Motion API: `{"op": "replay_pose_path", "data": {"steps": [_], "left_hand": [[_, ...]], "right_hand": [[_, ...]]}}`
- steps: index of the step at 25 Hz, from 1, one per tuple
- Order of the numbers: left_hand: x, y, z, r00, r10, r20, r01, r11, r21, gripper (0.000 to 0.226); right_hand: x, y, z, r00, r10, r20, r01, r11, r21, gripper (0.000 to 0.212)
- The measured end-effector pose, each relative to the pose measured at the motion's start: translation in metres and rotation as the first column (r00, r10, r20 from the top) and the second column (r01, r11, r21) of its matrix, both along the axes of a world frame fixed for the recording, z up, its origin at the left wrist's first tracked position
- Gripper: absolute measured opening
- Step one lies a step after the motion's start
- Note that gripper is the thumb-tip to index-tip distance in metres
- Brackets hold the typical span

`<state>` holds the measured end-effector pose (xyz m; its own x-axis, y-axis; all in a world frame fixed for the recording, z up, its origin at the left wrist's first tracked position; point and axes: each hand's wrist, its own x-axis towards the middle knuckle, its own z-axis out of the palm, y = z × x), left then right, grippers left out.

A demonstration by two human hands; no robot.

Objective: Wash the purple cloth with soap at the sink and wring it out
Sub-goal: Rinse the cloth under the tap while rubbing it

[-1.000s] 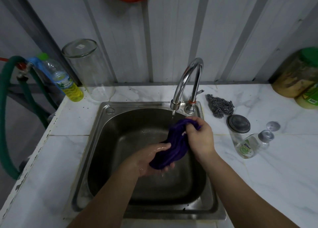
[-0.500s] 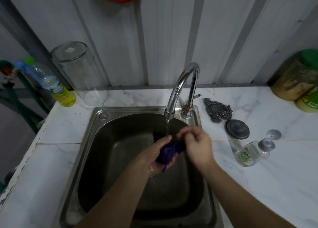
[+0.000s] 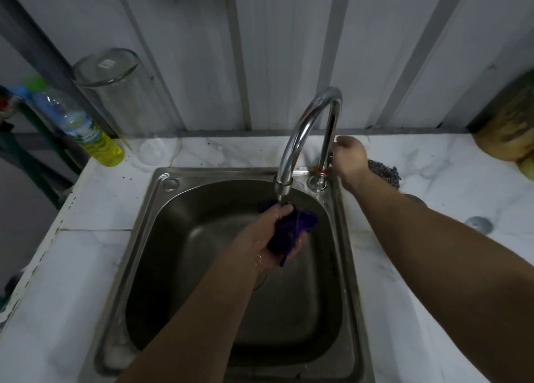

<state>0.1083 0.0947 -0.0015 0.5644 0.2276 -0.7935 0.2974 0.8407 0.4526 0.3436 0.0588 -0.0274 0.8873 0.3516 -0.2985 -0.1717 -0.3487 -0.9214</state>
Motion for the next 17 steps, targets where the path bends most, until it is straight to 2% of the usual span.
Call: {"op": "replay_pose_path", "data": {"steps": [4, 10, 13, 17], "left_hand": [[0.000, -0.002, 0.003, 1.000, -0.015, 0.006, 0.015, 1.000, -0.003, 0.024], [-0.004, -0.001, 0.001, 1.000, 0.010, -0.009, -0.010, 1.000, 0.007, 0.033], [-0.008, 0.002, 0.000, 1.000, 0.021, -0.020, -0.020, 1.000, 0.012, 0.038], [-0.012, 0.003, -0.002, 1.000, 0.023, -0.007, -0.023, 1.000, -0.004, 0.041]], "right_hand": [[-0.012, -0.006, -0.009, 0.974, -0.027, 0.227, 0.051, 0.994, -0.100, 0.028], [-0.014, -0.008, 0.000, 0.872, 0.213, 0.441, -0.116, 0.965, -0.236, 0.031], [-0.013, -0.005, 0.008, 0.892, 0.306, 0.333, -0.252, 0.948, -0.196, 0.029], [-0.008, -0.012, 0.017, 0.937, 0.343, 0.062, -0.346, 0.936, 0.058, 0.047]]}}
